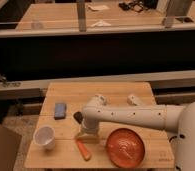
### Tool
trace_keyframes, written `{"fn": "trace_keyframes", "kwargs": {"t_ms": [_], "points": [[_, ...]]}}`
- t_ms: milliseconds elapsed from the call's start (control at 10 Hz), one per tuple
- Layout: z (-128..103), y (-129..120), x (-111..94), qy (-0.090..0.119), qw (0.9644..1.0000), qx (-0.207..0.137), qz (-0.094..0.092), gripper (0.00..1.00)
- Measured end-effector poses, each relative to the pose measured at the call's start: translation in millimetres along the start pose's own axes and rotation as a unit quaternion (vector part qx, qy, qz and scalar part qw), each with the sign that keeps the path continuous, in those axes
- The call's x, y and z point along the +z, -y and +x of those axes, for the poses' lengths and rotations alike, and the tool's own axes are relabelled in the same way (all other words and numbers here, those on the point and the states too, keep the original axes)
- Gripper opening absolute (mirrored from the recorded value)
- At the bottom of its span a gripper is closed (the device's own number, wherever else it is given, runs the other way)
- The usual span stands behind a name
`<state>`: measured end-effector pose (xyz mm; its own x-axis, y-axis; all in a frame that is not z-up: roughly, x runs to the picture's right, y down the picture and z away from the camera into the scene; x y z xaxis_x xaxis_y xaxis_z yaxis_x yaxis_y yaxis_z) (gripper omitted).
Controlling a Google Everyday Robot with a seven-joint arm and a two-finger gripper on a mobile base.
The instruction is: Place the pepper in the ceramic cup
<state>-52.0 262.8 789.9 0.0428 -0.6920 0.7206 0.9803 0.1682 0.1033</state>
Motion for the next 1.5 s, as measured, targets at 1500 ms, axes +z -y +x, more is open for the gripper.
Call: {"fn": "trace_keyframes", "kwargs": {"t_ms": [1500], "points": [[-1.7,5.4,-9.4,-0.016,0.9997,-0.018,-0.008,0.80]]}}
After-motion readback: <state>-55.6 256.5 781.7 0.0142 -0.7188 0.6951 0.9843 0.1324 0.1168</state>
